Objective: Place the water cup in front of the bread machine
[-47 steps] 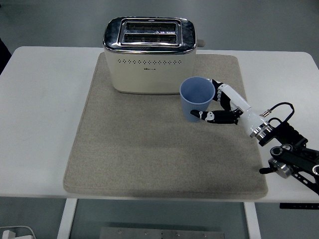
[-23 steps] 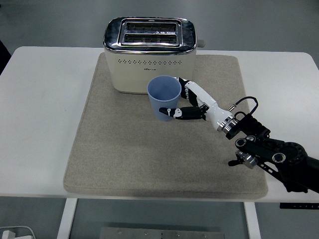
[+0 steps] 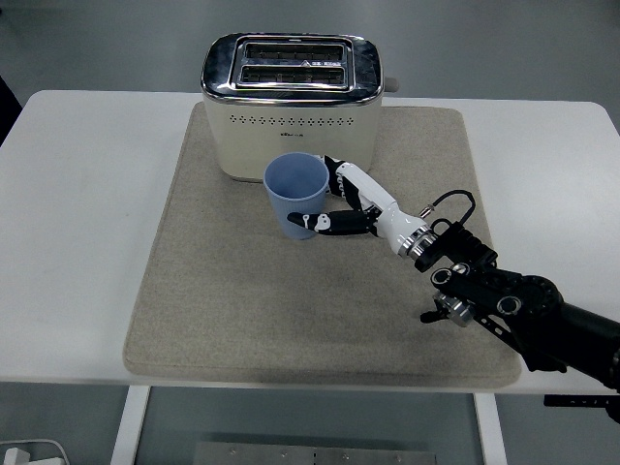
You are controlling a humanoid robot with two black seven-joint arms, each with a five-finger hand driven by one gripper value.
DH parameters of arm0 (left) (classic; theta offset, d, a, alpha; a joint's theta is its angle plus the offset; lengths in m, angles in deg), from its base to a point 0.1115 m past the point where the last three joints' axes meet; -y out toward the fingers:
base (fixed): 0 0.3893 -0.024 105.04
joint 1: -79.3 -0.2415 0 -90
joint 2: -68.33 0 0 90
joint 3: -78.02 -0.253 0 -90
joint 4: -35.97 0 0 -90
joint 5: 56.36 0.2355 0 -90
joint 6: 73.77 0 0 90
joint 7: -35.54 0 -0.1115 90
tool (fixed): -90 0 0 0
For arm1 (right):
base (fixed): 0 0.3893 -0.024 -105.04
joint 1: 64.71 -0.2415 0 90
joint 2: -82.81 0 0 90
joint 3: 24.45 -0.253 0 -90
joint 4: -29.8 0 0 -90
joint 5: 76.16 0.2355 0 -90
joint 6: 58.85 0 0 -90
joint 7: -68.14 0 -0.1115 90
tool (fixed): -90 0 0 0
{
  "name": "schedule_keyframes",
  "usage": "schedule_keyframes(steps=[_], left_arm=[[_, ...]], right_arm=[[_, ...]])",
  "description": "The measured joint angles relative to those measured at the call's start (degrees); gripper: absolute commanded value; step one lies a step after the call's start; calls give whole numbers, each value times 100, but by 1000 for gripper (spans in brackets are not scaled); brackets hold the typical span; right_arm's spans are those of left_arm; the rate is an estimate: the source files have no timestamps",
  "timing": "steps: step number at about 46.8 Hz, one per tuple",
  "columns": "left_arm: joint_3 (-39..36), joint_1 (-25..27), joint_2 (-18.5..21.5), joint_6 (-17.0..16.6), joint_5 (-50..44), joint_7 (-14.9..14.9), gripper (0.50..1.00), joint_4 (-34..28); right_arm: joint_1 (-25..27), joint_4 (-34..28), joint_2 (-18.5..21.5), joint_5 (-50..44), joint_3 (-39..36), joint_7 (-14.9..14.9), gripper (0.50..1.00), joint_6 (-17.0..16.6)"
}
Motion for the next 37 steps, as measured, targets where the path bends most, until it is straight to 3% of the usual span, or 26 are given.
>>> schedule_keyframes(steps=[37], left_arm=[[0,0,0,0,0,0,1000,0]], right_arm=[[0,47,-76,2,-24,85,919,-134]])
